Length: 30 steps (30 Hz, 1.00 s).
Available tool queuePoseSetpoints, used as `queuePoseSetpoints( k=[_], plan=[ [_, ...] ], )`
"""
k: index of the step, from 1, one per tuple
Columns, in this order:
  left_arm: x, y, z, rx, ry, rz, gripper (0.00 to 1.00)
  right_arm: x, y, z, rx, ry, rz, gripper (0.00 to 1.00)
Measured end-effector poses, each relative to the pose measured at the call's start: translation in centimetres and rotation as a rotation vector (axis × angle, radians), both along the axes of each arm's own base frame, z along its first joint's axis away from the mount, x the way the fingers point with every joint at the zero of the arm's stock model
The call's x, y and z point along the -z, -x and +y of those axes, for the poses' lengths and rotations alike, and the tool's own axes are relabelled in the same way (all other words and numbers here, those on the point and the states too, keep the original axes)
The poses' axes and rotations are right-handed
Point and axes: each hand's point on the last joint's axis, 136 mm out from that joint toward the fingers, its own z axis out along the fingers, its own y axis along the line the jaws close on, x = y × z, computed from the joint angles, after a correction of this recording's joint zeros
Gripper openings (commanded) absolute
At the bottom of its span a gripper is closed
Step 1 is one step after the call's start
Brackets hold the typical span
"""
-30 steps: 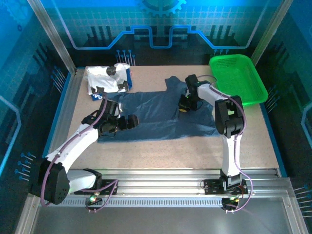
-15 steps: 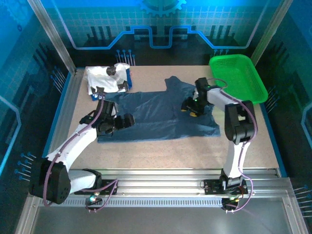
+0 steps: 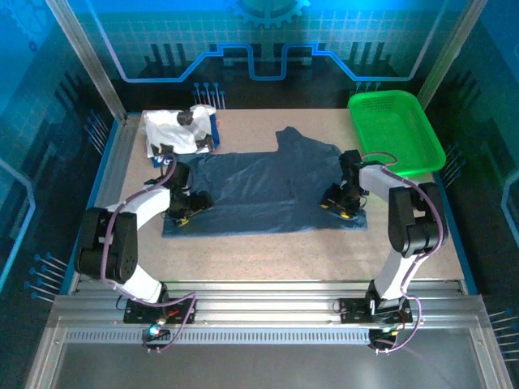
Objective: Fold and stack the t-shirts
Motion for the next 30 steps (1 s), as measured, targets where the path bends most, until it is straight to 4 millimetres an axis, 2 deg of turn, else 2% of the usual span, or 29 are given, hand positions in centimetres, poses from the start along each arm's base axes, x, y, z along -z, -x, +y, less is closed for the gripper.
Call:
queuePoseSetpoints(
  k=[4,14,19,22,25,28,30],
  plan=[
    [0.3,0.6,0.1,-0.019,0.001,0.014,0.85,0.2,2.4,-0.7,0.024,0.034,0.008,0.62],
    [0.4,6.8,0.1,-0.053,0.042,0.057,0.86,0.4,8.6,-1.5,0.074,0.064,0.054,0.64],
    [-0.4,8.7,0.1,-0.072,0.059,0.071,0.91,0.3,10.9,-2.3,0.095,0.095,0.095,0.69],
    [-2.7,8.6,0.1,-0.074,0.065,0.025,0.95,-0.1,11.7,-3.0,0.097,0.129,0.107,0.76],
    [-7.8,6.0,0.2,-0.056,0.06,-0.084,0.99,-2.0,10.7,-3.1,0.065,0.14,0.062,0.88],
    [-13.2,2.2,0.7,-0.022,0.018,-0.223,0.99,-5.9,6.5,-2.4,-0.01,0.124,-0.084,0.94],
    [-15.7,-0.4,1.1,0.007,-0.022,-0.283,0.99,-9.2,3.0,-1.6,-0.071,0.096,-0.206,0.94]
  ],
)
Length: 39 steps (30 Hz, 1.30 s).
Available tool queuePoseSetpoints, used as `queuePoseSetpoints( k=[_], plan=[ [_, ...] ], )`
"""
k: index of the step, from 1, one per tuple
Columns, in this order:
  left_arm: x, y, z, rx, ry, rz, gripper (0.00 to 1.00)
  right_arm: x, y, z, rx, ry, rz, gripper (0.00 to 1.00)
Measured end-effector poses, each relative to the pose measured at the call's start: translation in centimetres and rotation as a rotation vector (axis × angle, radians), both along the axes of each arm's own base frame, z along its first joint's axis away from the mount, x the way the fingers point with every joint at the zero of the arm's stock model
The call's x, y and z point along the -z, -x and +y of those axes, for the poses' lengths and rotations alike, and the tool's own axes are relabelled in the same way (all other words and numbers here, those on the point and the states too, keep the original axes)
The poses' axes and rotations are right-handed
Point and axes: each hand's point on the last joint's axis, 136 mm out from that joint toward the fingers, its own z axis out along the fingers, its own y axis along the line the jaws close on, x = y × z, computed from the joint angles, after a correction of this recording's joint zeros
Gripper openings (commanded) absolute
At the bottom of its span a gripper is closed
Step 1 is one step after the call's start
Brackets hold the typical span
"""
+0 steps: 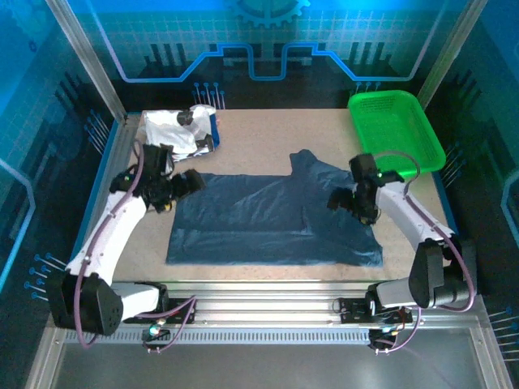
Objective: Fold and stack the t-shirts
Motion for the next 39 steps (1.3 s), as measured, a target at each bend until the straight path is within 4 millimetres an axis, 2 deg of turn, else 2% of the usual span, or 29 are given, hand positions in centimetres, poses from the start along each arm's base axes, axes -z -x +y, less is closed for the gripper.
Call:
queuePoseSetpoints(
  k=[2,5,9,12,16,21,28,36,39],
  plan=[
    [-0.4,-1.8,0.4,0.025,-0.039,-0.006,0.96,-2.8,-3.2,0.6,-0.061,-0.024,-0.099,0.94],
    [1.9,-4.1,1.0,0.062,-0.088,0.064,0.89,-4.4,-7.0,1.1,-0.119,-0.065,-0.163,0.93],
    [6.7,-6.2,1.6,0.115,-0.135,0.186,0.84,-3.3,-10.7,2.1,-0.183,-0.115,-0.149,0.89],
    [9.1,-7.9,2.0,0.142,-0.161,0.237,0.83,-2.1,-12.5,3.2,-0.234,-0.154,-0.122,0.89],
    [10.4,-10.5,2.7,0.156,-0.19,0.238,0.79,-1.6,-13.4,3.7,-0.274,-0.173,-0.109,0.89],
    [12.0,-12.8,4.1,0.139,-0.218,0.245,0.76,-1.5,-13.8,3.2,-0.264,-0.197,-0.097,0.88],
    [14.0,-13.9,5.5,0.124,-0.246,0.273,0.71,-0.3,-14.5,2.6,-0.248,-0.198,-0.059,0.87],
    [16.1,-14.9,5.9,0.117,-0.251,0.291,0.6,0.0,-14.8,2.6,-0.245,-0.198,-0.046,0.87],
    [16.6,-15.1,6.1,0.113,-0.256,0.299,0.53,0.4,-15.2,2.6,-0.246,-0.196,-0.035,0.87]
  ],
)
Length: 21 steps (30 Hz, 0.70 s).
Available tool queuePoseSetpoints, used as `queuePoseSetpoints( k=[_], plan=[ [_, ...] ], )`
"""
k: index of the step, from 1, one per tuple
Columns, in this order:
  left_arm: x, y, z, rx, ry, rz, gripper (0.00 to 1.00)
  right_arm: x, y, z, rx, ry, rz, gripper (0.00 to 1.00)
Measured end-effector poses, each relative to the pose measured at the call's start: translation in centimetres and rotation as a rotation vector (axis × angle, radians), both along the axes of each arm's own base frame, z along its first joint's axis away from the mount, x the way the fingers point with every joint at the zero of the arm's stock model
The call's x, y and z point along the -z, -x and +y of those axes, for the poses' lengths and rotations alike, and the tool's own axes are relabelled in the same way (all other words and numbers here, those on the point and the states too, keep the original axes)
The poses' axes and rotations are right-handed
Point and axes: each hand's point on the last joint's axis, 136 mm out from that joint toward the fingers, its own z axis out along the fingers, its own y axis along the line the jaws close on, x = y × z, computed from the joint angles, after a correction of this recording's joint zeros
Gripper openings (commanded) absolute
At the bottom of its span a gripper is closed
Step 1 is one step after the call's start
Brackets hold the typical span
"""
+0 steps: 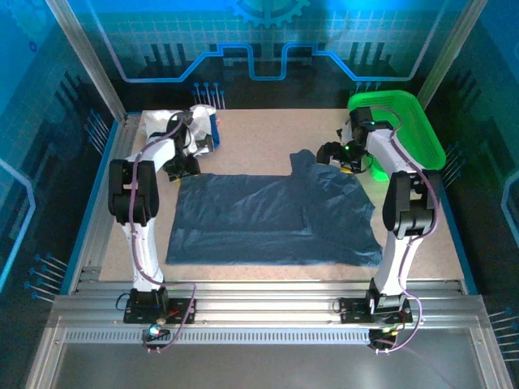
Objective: Fold and stack the t-shirts
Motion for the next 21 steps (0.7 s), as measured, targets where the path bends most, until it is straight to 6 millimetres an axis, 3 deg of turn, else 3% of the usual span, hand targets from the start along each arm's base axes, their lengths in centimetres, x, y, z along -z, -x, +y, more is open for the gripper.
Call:
queuePoseSetpoints(
  k=[5,10,17,21],
  plan=[
    [0.0,-0.1,0.5,-0.007,-0.012,0.001,0.26,0.3,-2.1,-0.2,-0.007,0.024,-0.001,0.87],
    [0.0,-0.1,0.3,-0.005,-0.006,-0.015,0.13,0.7,-5.9,-0.5,-0.007,0.055,-0.032,0.86],
    [-0.1,2.7,-1.4,0.028,0.026,-0.017,0.05,2.7,-10.1,0.4,-0.018,0.048,-0.048,0.82],
    [-0.1,4.4,-2.6,0.05,0.043,-0.012,0.05,4.6,-11.1,2.1,-0.049,0.031,-0.035,0.82]
  ],
)
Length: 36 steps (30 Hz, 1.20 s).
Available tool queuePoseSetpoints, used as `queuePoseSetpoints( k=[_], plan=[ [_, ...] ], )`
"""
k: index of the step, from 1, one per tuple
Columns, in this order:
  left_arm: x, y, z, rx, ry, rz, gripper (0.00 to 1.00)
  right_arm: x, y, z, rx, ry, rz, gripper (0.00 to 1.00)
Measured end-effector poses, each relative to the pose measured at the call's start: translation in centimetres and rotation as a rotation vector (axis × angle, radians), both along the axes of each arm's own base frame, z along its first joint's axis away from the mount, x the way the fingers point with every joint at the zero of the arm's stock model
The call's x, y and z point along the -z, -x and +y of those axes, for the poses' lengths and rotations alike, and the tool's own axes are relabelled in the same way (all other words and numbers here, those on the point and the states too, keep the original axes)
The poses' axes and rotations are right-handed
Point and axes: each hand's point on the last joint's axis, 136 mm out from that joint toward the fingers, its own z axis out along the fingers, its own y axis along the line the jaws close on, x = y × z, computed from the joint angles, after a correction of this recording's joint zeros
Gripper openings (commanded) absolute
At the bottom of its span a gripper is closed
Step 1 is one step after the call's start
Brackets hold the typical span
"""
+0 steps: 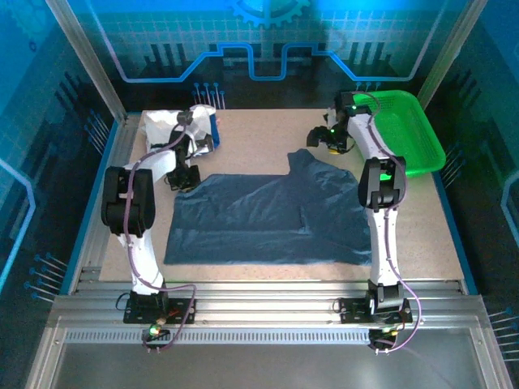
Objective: Fold and stack the t-shirts
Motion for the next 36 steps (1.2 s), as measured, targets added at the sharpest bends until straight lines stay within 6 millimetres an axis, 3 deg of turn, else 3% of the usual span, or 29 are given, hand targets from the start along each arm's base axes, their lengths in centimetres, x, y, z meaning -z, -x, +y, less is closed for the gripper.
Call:
queuePoseSetpoints(
  k=[5,10,16,20,25,30,36],
  plan=[
    [-0.3,1.0,-0.6,-0.007,0.015,-0.003,0.04,2.1,-0.3,1.9,-0.031,-0.001,0.019,0.78],
    [-1.0,0.8,-1.1,-0.002,0.021,-0.024,0.04,2.8,-0.6,2.1,-0.02,-0.01,0.029,0.68],
    [-1.9,0.7,-1.8,-0.006,0.041,-0.045,0.04,3.3,-0.7,2.8,-0.02,-0.052,0.035,0.22],
    [-2.0,0.7,-1.9,-0.007,0.044,-0.048,0.04,3.4,-0.8,3.3,-0.018,-0.085,0.038,0.0],
    [-2.0,1.0,-2.1,-0.012,0.052,-0.045,0.04,3.4,-0.9,3.5,-0.018,-0.099,0.031,0.0],
    [-2.6,1.2,-2.4,-0.022,0.057,-0.057,0.04,2.1,0.6,3.4,-0.019,-0.097,0.042,0.0],
    [-2.6,2.1,-2.8,-0.015,0.058,-0.054,0.04,-2.1,5.2,4.6,-0.066,-0.073,0.028,0.0]
  ],
)
